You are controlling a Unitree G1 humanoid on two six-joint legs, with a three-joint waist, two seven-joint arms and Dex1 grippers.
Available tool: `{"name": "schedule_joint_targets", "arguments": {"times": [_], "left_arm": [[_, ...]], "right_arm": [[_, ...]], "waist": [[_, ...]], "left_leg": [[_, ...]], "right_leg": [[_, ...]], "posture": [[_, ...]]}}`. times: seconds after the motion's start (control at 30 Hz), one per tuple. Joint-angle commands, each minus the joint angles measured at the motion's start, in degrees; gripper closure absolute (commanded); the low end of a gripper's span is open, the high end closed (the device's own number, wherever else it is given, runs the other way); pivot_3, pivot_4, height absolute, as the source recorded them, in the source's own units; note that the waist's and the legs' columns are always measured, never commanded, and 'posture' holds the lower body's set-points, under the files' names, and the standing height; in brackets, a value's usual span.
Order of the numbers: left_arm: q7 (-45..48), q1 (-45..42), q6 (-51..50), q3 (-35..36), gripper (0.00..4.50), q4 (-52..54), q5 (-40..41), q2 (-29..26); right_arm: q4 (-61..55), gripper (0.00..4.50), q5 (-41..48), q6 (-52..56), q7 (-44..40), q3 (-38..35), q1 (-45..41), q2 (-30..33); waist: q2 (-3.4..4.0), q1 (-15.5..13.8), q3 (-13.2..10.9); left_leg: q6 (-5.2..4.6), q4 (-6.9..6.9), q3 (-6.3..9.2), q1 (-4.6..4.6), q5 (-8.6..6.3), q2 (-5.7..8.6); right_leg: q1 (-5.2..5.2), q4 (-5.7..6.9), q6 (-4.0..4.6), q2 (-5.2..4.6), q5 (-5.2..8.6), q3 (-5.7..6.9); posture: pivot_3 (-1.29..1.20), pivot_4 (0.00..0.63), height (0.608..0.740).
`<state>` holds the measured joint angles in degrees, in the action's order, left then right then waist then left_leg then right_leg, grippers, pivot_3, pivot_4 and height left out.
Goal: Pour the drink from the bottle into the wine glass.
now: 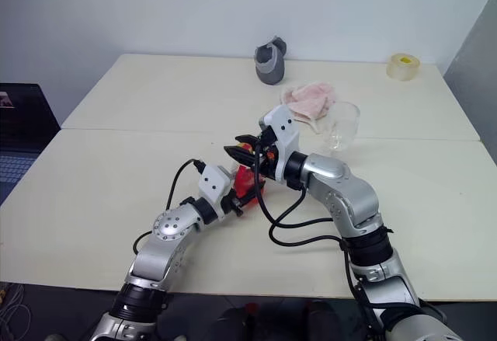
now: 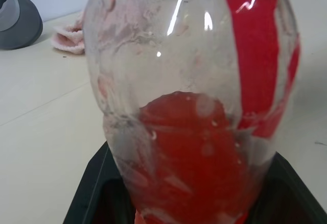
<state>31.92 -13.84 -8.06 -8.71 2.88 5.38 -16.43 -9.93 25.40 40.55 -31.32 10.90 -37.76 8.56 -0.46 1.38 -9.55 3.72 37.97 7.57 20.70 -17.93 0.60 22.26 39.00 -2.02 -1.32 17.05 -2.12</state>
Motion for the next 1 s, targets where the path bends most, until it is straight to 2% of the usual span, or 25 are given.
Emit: {"name": "schedule_joint_targets", "arguments": {"times": [0.03,0.13,0.37,0.47,0.57,0.83,1.0], "left_arm": [[1.3,2.48,-0.94,-2.04,2.45,3.86,0.2,-0.26],[3.46,4.07,-1.19,-2.9,2.45,7.15,0.61,-1.89],[14.46,7.4,0.52,-3.11,2.45,17.04,5.39,-12.38],[16.39,8.1,0.02,-2.34,2.45,19.38,7.73,-15.11],[16.3,8.73,-1.4,-1.66,2.45,21.27,9.36,-16.04],[11.81,9.59,-5.1,2.08,2.45,20.15,10.43,-14.85],[8.61,9.71,-6.71,3.57,2.45,18.67,9.46,-13.88]], "right_arm": [[-1.06,3.21,0.04,-1.97,-0.83,-0.51,-2.13,-0.53],[0.35,3.21,0.25,-4.85,-6.54,1.16,-3.97,0.3],[12.86,3.21,1.4,-13.5,-33.87,6.03,-16.1,3.06],[16.19,3.21,0.65,-15.41,-39.66,7.15,-18.65,2.81],[17.18,3.21,0.73,-14.96,-41.89,6.98,-19.27,2.79],[14.02,0.62,0.47,-10.85,-38.75,3.33,-15.96,8.07],[9.17,0.62,0.71,-7.15,-30.88,-0.76,-12.14,11.37]], "waist": [[0.0,0.23,0.0],[0.02,0.48,-0.02],[0.2,0.82,-0.19],[0.23,1.0,-0.21],[0.23,0.96,-0.22],[0.23,0.48,-0.22],[0.23,0.46,-0.22]], "left_leg": [[0.0,-0.01,0.0,0.0,0.0,0.0],[0.0,-0.03,-0.02,0.0,0.0,-0.03],[-0.08,-0.08,-0.03,0.0,-0.04,-0.11],[-0.08,-0.1,0.0,0.0,-0.05,-0.15],[-0.08,-0.09,0.02,0.03,-0.05,-0.2],[-0.07,-0.05,0.06,0.09,-0.04,-0.18],[-0.07,-0.06,0.04,0.1,-0.04,-0.18]], "right_leg": [[0.0,0.0,0.0,0.0,0.0,0.0],[0.03,-0.02,0.0,0.0,0.0,-0.01],[0.09,-0.01,0.11,0.1,-0.06,0.03],[0.11,-0.01,0.16,0.12,-0.09,0.07],[0.11,-0.04,0.16,0.07,-0.09,0.05],[0.13,-0.03,0.16,0.02,-0.09,0.0],[0.15,-0.03,0.16,0.01,-0.09,-0.02]], "posture": [[0.0,0.15,0.74],[0.0,0.15,0.74],[0.0,0.15,0.74],[0.0,0.15,0.74],[0.0,0.15,0.74],[0.0,0.15,0.74],[0.0,0.15,0.74]]}}
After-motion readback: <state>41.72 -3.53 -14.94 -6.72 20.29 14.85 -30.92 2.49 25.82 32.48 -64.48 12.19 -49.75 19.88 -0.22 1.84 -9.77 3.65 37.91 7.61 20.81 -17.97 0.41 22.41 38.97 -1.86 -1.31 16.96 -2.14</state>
